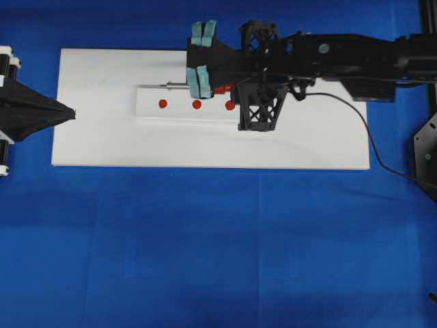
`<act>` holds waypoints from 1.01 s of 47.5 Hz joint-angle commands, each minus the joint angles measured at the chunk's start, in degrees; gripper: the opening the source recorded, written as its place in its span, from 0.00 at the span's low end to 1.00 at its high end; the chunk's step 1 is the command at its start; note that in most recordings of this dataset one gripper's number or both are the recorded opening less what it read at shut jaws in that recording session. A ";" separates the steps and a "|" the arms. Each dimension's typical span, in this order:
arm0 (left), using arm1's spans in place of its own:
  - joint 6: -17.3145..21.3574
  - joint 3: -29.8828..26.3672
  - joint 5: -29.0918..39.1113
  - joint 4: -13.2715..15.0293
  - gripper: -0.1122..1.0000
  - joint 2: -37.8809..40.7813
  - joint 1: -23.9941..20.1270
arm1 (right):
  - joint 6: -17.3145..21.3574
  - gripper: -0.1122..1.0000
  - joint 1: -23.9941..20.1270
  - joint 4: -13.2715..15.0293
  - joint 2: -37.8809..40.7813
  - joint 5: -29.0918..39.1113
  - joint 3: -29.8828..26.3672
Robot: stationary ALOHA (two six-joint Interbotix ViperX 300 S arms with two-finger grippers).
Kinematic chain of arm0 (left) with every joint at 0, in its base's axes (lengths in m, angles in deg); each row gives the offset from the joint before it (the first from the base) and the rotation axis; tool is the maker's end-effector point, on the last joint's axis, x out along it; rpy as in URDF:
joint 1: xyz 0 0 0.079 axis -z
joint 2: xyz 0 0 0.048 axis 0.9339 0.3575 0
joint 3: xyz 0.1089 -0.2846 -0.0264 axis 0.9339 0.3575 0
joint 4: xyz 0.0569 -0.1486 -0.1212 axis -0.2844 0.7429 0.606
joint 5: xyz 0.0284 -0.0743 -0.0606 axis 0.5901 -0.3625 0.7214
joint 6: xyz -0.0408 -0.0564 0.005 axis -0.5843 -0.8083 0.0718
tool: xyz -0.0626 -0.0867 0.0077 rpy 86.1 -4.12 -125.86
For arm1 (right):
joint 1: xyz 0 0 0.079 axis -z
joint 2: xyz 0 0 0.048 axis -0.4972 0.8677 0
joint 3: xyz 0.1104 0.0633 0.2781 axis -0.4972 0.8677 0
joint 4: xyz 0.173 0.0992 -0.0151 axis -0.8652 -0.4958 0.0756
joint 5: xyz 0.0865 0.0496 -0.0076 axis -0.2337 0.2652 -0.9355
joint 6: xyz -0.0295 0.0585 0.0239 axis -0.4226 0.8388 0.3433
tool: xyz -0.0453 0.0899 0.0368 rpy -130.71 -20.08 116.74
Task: Touch the tip of the soldering iron to the mark.
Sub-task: 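Raise the iron tip off the strip and pull back right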
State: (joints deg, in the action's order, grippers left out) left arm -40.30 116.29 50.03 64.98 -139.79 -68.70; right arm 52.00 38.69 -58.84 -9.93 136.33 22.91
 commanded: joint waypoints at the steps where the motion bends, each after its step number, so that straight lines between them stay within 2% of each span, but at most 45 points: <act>1: 0.00 -0.62 -0.26 0.00 0.10 0.26 0.18 | 0.18 0.16 0.00 0.53 -2.81 0.44 -1.58; 23: 0.00 -0.53 -0.53 -0.09 0.10 0.26 0.09 | 0.09 0.16 0.00 0.62 -4.31 1.05 0.18; 48: 0.00 -0.53 -0.53 0.00 0.10 0.26 0.18 | 0.26 0.16 0.00 0.53 -12.39 1.05 10.99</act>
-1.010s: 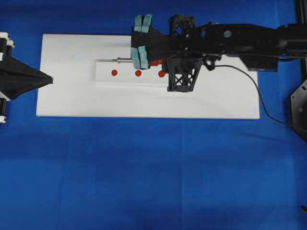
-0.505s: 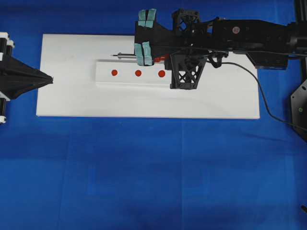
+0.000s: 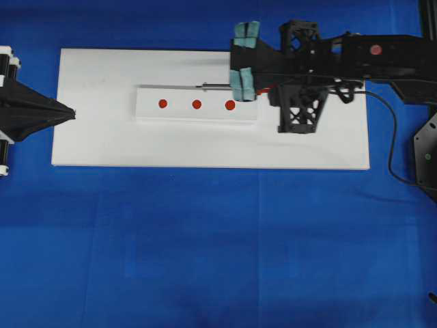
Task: Touch the tip of the soldering iron to the mark.
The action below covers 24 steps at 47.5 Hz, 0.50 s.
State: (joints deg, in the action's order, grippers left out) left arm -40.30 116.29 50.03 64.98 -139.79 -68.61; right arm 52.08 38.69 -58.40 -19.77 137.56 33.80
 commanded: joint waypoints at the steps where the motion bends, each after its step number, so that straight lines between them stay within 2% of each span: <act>1: 0.00 -0.53 -0.53 0.00 0.10 0.26 0.09 | 0.18 0.16 0.00 0.18 -2.72 -0.18 0.35; 24: 0.00 -0.62 -0.35 -0.09 0.10 0.18 0.09 | 0.18 0.16 0.09 0.18 -3.08 -0.26 0.79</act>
